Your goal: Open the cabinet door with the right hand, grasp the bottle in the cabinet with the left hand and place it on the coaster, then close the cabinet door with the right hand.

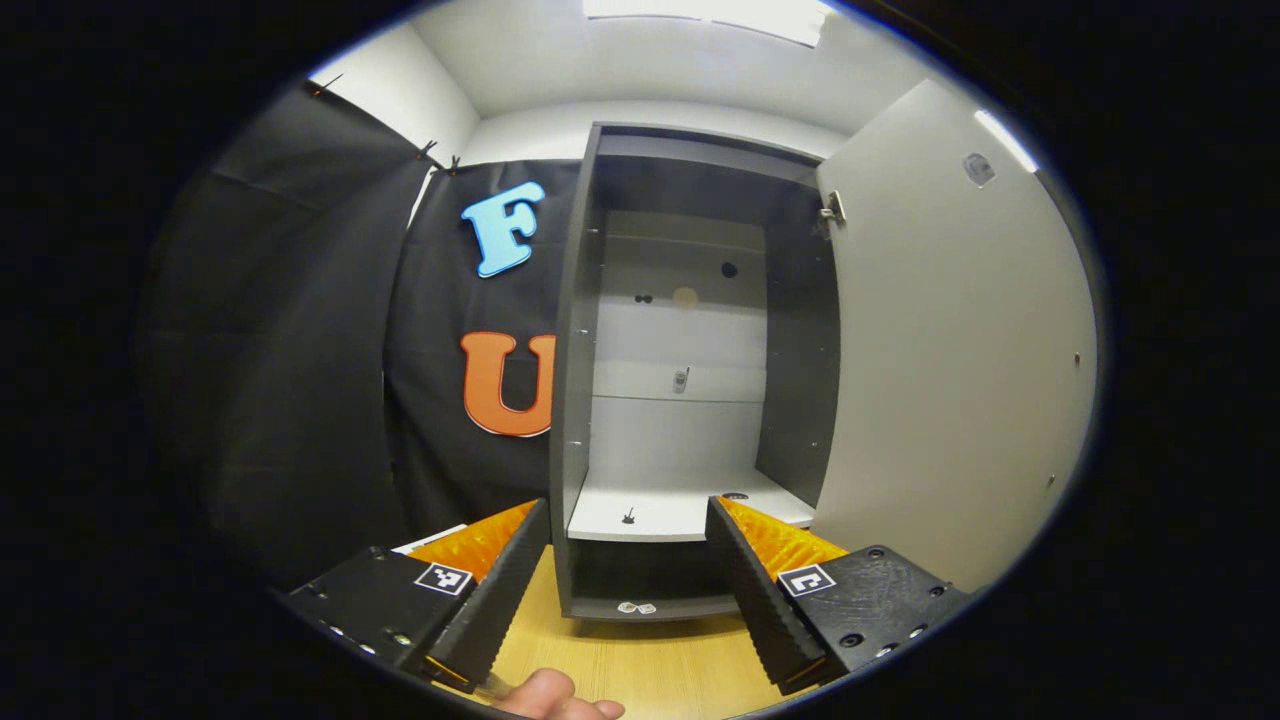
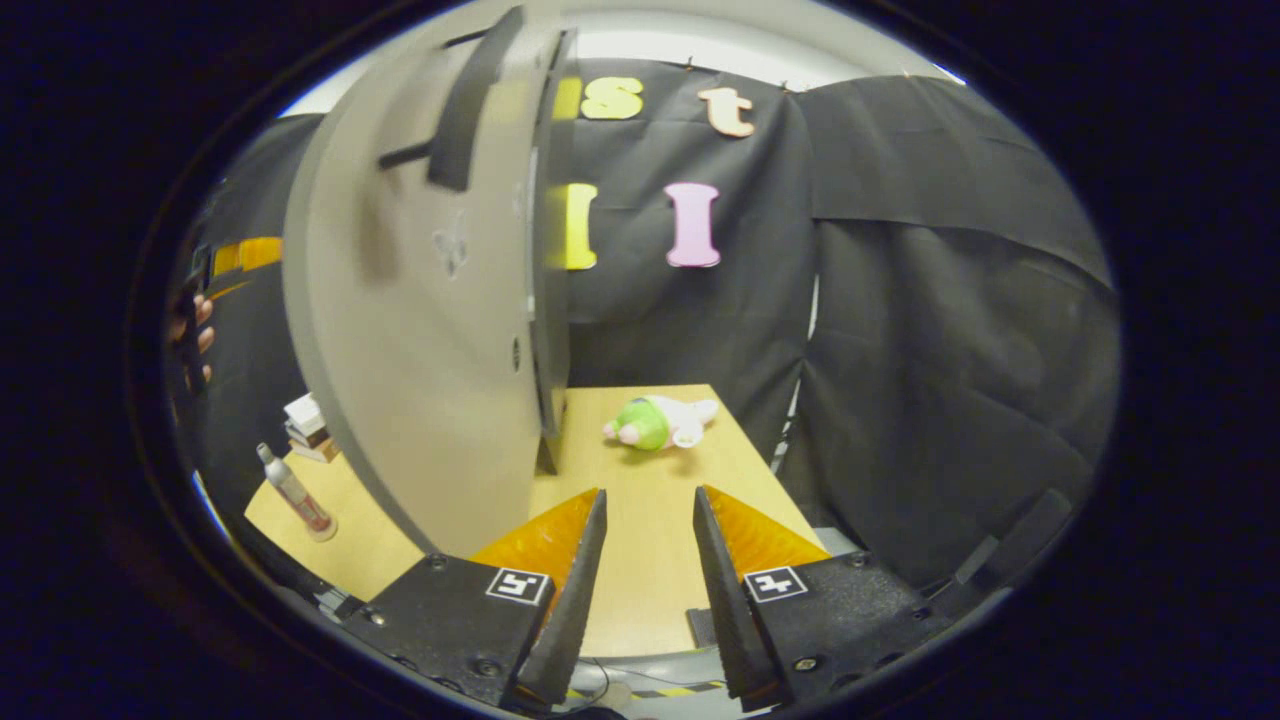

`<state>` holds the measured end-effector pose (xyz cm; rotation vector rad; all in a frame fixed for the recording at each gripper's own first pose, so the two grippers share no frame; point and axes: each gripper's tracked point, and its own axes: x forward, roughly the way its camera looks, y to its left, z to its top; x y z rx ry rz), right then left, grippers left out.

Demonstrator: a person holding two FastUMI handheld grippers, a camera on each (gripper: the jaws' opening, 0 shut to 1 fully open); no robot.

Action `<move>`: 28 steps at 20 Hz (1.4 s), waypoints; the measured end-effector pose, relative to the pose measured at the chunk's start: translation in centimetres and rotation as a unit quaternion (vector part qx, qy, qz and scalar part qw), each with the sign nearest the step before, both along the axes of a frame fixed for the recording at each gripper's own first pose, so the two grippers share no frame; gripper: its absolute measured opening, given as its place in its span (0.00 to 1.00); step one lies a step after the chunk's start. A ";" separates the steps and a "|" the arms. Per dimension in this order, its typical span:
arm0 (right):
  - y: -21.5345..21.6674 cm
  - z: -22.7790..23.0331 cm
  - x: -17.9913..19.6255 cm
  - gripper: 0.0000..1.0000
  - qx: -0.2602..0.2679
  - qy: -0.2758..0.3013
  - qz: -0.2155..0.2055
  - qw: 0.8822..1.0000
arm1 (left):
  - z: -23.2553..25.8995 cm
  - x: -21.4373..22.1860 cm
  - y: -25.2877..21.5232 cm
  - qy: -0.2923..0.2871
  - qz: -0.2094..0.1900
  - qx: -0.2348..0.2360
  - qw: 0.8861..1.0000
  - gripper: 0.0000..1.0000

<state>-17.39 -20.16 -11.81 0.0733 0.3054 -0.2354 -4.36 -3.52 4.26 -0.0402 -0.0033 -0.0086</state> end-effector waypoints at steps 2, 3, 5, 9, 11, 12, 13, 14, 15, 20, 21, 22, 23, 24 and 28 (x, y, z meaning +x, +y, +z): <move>-0.6 4.4 0.7 0.57 0.023 -0.035 -0.005 0.999 | -1.2 0.1 -0.9 0.014 -0.006 0.005 1.000 0.95; -0.3 6.6 1.2 0.55 0.032 -0.050 0.001 0.998 | -1.6 0.1 -1.4 0.018 -0.009 0.003 1.000 0.95; 0.4 9.8 2.0 0.56 0.035 -0.067 0.008 0.997 | -2.3 0.1 -1.8 0.027 -0.011 0.002 1.000 0.95; 2.9 12.3 2.4 0.56 0.062 -0.076 0.029 0.995 | -2.6 0.1 -1.4 0.029 -0.009 0.008 1.000 0.95; 3.8 12.8 2.5 0.56 0.062 -0.078 0.031 0.995 | -2.5 -0.2 -0.7 0.029 -0.007 0.009 1.000 0.95; 3.7 13.1 2.3 0.56 0.058 -0.082 0.028 0.995 | -2.6 -0.4 -0.3 0.031 -0.006 0.008 0.999 0.95; 3.8 13.5 2.4 0.50 0.058 -0.086 0.024 0.994 | -2.6 -0.5 0.2 0.033 -0.004 0.007 0.999 0.95; 4.0 13.7 2.3 0.55 0.059 -0.088 0.019 0.994 | -2.5 -0.7 0.9 0.033 -0.001 0.007 0.999 0.95; 4.3 14.0 2.2 0.55 0.057 -0.090 0.014 0.994 | -2.4 -1.0 1.4 0.031 -0.001 0.004 0.999 0.95; 8.7 14.2 2.0 0.56 0.050 -0.090 0.027 0.994 | -2.4 -1.6 3.7 0.030 -0.010 0.000 0.999 0.95; 10.3 14.3 2.2 0.56 0.050 -0.092 0.036 0.994 | -2.3 -1.8 4.2 0.027 -0.012 0.001 1.000 0.95; 12.0 14.3 2.4 0.56 0.050 -0.093 0.048 0.993 | -2.2 -2.0 4.7 0.024 -0.015 -0.002 1.000 0.95; 13.9 14.4 2.8 0.56 0.050 -0.096 0.060 0.992 | -2.3 -2.3 5.1 0.023 -0.018 -0.007 1.000 0.95; 15.9 14.4 3.1 0.56 0.051 -0.100 0.075 0.991 | -2.3 -2.8 5.5 0.024 -0.021 -0.011 0.999 0.95; 23.6 15.0 6.1 0.56 0.016 -0.119 0.124 0.985 | -2.1 -3.7 7.5 0.017 -0.020 -0.013 1.000 0.95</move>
